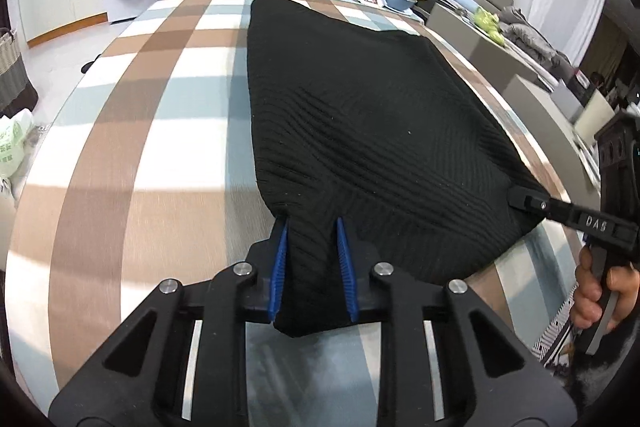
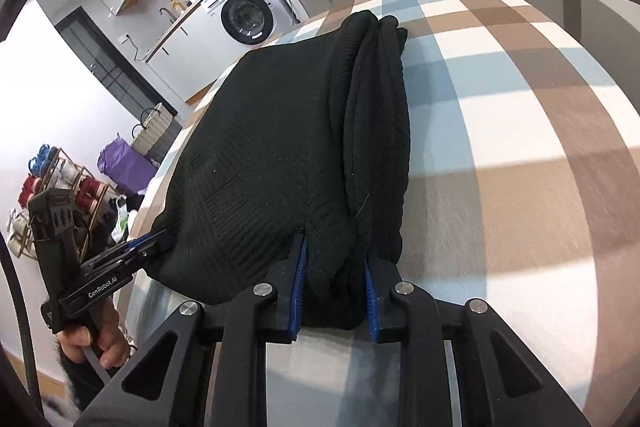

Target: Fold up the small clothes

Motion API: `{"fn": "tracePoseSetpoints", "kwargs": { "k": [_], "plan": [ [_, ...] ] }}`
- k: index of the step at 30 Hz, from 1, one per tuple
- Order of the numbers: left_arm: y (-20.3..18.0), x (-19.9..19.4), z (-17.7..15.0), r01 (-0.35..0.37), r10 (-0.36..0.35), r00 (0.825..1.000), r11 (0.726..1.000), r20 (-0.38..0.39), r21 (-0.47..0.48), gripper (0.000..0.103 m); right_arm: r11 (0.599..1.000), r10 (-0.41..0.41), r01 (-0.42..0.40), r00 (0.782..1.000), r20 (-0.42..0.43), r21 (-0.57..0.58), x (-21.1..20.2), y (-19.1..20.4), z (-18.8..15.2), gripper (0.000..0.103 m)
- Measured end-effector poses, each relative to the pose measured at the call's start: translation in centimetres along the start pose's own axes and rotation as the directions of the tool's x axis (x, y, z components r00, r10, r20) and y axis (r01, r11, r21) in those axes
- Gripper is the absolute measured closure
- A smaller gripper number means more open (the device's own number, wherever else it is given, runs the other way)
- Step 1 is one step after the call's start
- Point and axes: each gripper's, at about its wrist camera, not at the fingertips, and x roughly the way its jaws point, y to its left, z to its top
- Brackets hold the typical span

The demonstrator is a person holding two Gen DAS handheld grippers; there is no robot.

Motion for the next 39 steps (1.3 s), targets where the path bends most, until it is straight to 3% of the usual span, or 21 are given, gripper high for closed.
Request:
{"fn": "tracePoseSetpoints", "kwargs": {
  "k": [7,14,16,18,19,21,26,29,32,39],
  "plan": [
    [0.2,2.0,4.0,-0.068,0.066,0.997,0.997,0.043,0.046,0.082,0.998,-0.062,0.063,0.998,0.032,-0.021,2.5,0.8,3.2,0.079],
    [0.5,3.7,5.1,-0.08,0.079,0.996,0.996,0.048,0.028,0.082,0.991,-0.118,0.12,0.992,0.049,-0.053,3.5,1.3,5.0,0.077],
    [0.4,3.7,5.0,-0.084,0.083,0.995,0.996,0.052,0.026,0.082,0.99,-0.126,0.129,0.991,0.052,-0.061,3.4,1.3,5.0,0.073],
    [0.5,3.5,5.0,-0.093,0.091,0.994,0.995,0.056,0.03,0.08,0.987,-0.141,0.145,0.988,0.065,-0.075,3.0,1.5,4.8,0.061],
    [0.5,3.4,4.9,-0.098,0.096,0.994,0.995,0.056,0.032,0.074,0.984,-0.148,0.154,0.986,0.072,-0.087,2.8,1.5,4.7,0.059],
    [0.5,2.8,4.7,-0.11,0.108,0.992,0.993,0.067,0.036,0.064,0.979,-0.16,0.168,0.984,0.079,-0.113,2.4,1.7,4.5,0.044],
    [0.4,-0.2,3.9,-0.119,0.111,0.983,0.992,0.148,0.042,0.02,0.975,-0.123,0.146,0.982,0.146,-0.166,0.3,2.3,3.9,0.013],
    [0.3,-2.3,3.3,-0.114,0.103,0.973,0.993,0.208,0.041,0.014,0.971,-0.078,0.118,0.978,0.192,-0.208,-1.3,3.1,3.4,0.0],
    [0.3,-4.2,2.4,-0.107,0.091,0.957,0.993,0.274,0.044,0.001,0.968,-0.024,0.08,0.973,0.228,-0.24,-2.6,3.8,2.8,0.0],
    [0.2,-6.3,0.3,-0.093,0.081,0.934,0.995,0.348,0.019,0.001,0.952,0.018,0.087,0.941,0.337,-0.293,-4.1,4.3,1.2,0.0]
  ]
}}
